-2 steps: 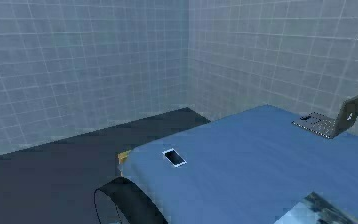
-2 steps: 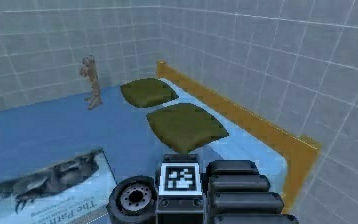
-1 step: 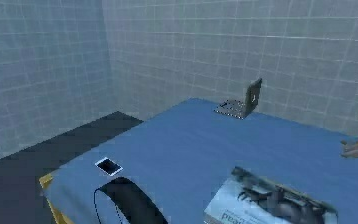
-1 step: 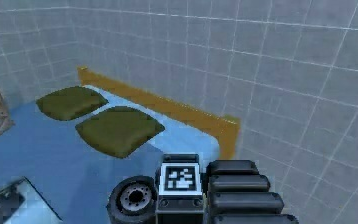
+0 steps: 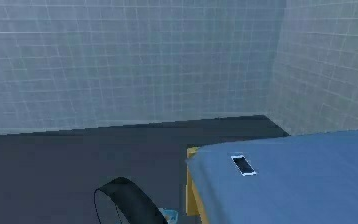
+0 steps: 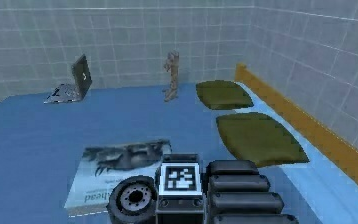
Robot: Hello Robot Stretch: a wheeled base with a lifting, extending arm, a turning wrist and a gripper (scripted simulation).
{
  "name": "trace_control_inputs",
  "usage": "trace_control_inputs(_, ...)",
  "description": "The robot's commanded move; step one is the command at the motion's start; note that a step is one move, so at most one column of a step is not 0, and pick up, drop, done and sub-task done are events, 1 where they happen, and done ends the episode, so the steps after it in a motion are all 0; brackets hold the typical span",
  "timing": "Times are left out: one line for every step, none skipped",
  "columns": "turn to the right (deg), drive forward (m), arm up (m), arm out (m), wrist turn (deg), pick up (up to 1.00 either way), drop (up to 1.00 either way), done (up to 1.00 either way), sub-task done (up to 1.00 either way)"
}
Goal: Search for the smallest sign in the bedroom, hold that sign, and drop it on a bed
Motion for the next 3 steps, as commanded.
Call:
trace_control_inputs(-45.0,0.00,0.00,0.00,0.0,0.00,0.00,0.00,0.00)
trace_control_inputs(-15.0,0.00,0.00,0.00,0.0,0.00,0.00,0.00,0.00)
trace_control_inputs(45.0,0.00,0.00,0.00,0.0,0.00,0.00,0.00,0.00)
